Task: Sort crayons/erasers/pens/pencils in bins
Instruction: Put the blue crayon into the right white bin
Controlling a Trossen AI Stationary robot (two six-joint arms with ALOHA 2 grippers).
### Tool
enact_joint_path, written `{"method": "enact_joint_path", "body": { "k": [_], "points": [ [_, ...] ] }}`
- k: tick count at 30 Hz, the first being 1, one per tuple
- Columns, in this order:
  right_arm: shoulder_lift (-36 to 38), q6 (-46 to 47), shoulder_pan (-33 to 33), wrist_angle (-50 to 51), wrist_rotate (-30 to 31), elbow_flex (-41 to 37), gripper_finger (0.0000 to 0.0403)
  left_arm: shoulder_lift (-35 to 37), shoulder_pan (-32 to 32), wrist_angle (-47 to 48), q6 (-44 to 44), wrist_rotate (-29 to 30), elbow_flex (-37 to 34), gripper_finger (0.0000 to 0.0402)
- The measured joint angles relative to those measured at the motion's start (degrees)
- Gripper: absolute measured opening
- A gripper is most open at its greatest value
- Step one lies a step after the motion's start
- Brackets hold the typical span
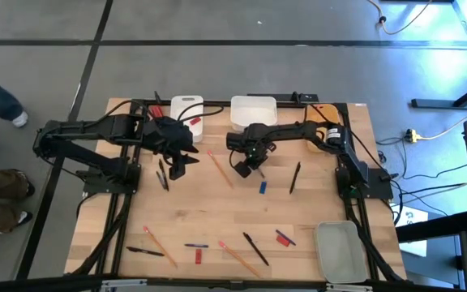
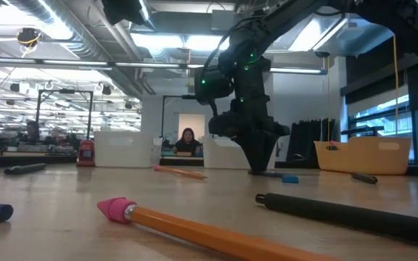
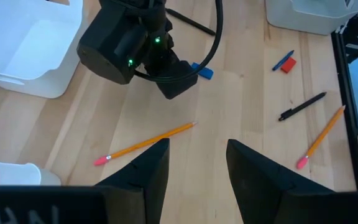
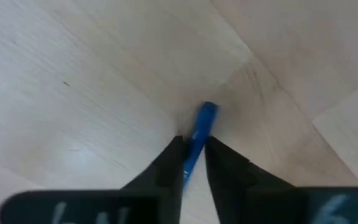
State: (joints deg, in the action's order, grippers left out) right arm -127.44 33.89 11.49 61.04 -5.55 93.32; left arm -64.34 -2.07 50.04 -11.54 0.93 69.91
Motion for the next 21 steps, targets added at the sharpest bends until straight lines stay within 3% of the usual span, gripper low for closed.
{"method": "enact_joint_path", "body": {
  "k": [4, 14, 21],
  "points": [
    [-0.02, -1.23, -0.09, -0.03, 0.92, -0.04, 0.0016, 0.00, 0.00, 0.00, -0.01, 0.00, 0.00, 0.0151],
    [-0.02, -4.71, -0.22, -0.22, 3.30, 0.12, 0.0033, 0.00, 0.00, 0.00, -0.01, 0.00, 0.00, 0.0151],
    [-0.93, -8.59, -0.06, 2.74, 3.40, 5.71, 0.0021, -0.02, 0.01, 0.00, -0.01, 0.00, 0.00, 0.0151]
  ]
}}
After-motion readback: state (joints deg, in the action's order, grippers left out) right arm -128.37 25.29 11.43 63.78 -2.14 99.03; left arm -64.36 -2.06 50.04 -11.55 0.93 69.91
